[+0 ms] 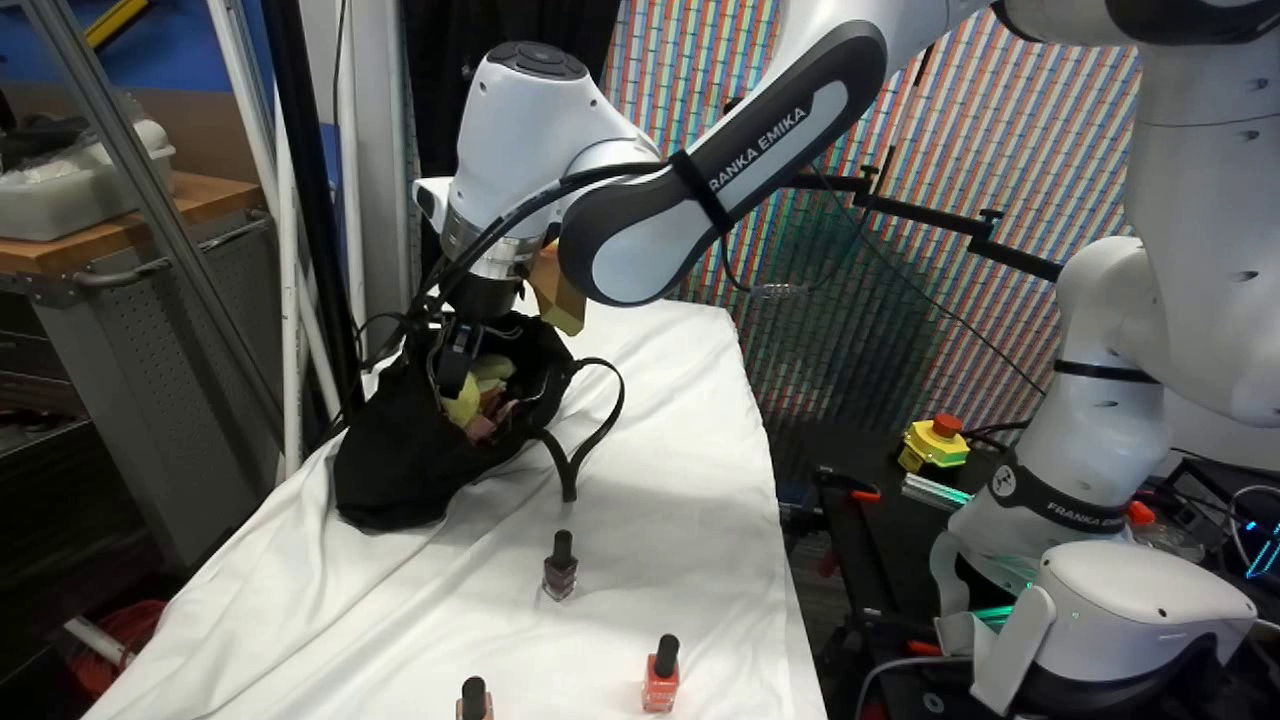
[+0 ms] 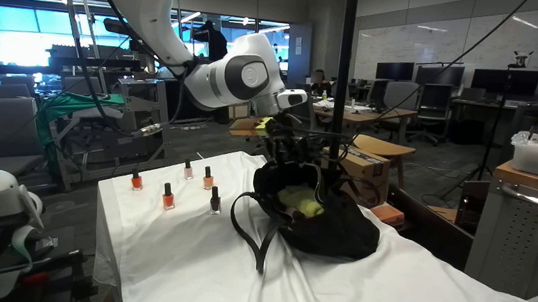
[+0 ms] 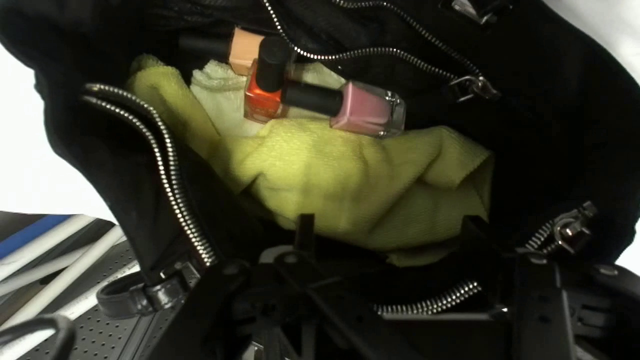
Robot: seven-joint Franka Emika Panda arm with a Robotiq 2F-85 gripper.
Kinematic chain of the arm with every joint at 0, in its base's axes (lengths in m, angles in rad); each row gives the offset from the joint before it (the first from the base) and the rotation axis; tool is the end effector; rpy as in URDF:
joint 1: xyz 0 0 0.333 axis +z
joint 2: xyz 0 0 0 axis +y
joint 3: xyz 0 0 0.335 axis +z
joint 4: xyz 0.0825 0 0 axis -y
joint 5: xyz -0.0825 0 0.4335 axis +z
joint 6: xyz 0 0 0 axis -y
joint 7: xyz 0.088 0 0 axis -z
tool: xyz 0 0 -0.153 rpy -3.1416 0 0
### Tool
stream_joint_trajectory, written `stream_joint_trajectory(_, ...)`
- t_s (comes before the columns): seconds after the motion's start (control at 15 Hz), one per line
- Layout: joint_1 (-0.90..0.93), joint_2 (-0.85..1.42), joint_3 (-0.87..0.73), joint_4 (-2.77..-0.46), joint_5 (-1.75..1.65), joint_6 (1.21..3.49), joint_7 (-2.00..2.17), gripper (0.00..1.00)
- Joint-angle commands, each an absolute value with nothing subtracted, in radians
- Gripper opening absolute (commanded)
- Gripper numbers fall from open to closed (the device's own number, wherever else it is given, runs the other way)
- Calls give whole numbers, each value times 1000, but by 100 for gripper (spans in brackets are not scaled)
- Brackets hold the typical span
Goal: Pick up all the nail polish from the table and put them in the black bag.
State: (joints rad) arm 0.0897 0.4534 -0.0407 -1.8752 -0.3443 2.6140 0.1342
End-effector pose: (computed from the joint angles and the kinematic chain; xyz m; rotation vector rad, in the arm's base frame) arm 0.7192 0.0362 0.2382 2.8909 0.2831 0.4407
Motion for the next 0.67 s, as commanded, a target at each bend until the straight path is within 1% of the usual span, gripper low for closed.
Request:
stream_joint_trajectory(0.0, 112, 430, -65, -1881, -343, 2593, 138, 100)
stream_joint_trajectory(0.6, 182, 306, -84, -2033, -407, 2522, 256, 100)
